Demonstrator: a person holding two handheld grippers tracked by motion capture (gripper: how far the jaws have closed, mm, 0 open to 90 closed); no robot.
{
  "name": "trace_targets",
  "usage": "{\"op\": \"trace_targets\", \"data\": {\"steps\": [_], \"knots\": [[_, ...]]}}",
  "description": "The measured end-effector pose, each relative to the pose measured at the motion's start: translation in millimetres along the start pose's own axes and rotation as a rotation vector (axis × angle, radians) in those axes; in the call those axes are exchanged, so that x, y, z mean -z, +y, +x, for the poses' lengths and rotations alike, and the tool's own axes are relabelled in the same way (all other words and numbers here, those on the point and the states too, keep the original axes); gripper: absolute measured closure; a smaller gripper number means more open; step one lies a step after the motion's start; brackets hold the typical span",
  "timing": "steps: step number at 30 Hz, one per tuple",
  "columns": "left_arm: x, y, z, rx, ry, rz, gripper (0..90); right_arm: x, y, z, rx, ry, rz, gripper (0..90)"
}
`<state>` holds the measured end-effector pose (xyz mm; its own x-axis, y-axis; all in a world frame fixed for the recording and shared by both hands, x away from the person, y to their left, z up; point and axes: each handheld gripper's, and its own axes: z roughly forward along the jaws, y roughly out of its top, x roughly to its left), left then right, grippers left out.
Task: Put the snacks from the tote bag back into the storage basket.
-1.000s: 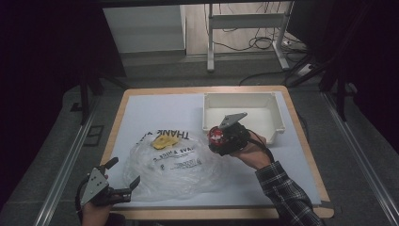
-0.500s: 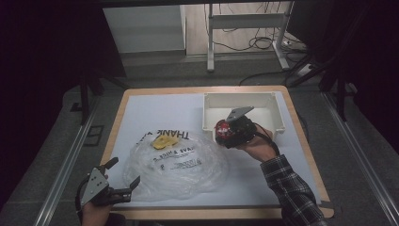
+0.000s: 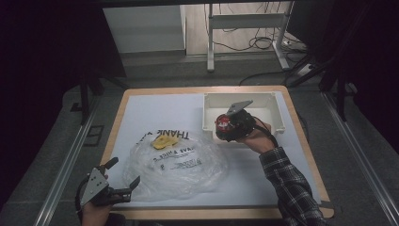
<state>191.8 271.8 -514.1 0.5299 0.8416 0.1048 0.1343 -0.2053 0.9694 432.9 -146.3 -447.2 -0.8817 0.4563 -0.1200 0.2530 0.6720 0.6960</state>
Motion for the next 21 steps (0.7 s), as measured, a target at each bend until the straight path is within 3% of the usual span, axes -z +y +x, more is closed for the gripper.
{"op": "trace_targets", "data": {"steps": [6, 21], "knots": [[0.1, 0.0, 0.4, 0.003, -0.002, -0.001, 1.6, -5.5, 1.4, -6.7, -0.012, 0.008, -0.007, 25.8], [0.5, -0.4, 1.3, 0.013, -0.006, -0.007, 1.6, -27.7, 9.0, -20.8, 0.016, 0.047, -0.025, 25.8]]}}
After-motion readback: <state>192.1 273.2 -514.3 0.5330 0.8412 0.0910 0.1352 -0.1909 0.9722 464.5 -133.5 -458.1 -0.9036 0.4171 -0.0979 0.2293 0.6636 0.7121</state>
